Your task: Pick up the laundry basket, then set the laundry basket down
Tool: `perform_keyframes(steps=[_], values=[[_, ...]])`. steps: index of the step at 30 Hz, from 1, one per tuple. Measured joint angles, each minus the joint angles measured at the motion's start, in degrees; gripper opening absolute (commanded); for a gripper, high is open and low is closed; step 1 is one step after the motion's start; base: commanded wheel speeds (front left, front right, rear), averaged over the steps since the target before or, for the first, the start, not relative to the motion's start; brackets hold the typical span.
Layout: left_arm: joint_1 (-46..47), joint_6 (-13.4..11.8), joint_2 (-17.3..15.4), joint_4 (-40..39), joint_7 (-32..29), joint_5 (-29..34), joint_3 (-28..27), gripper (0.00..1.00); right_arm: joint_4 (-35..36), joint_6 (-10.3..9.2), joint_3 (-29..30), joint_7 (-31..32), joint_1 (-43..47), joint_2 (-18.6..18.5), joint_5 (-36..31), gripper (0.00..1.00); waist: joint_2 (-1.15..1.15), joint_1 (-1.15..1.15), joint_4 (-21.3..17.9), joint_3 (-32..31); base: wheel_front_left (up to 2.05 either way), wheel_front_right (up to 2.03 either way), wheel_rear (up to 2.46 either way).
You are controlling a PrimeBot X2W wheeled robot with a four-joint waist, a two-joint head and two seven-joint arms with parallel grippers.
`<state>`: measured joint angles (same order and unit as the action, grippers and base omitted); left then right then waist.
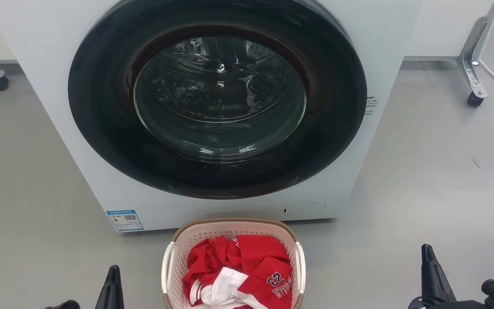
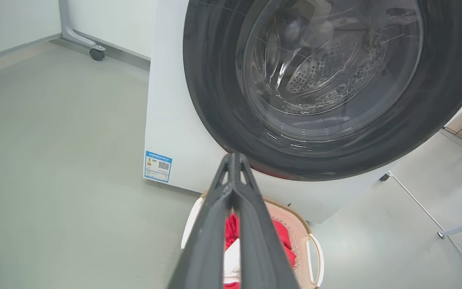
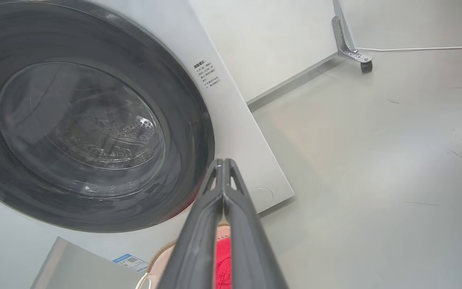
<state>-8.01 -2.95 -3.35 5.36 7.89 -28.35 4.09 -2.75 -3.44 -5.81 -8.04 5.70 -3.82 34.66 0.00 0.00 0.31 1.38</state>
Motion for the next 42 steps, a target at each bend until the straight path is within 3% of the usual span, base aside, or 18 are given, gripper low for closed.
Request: perform_keyframes(steps=[42], values=[[7.7,6.1,0.4,7.3,-9.2,-39.8,-5.8,0.00,-9.0,6.44,8.5,9.1,-6.4,0.9,35.8,0.00,0.00,0.00,-0.2,-0.8,0.00,0.00,0.00]])
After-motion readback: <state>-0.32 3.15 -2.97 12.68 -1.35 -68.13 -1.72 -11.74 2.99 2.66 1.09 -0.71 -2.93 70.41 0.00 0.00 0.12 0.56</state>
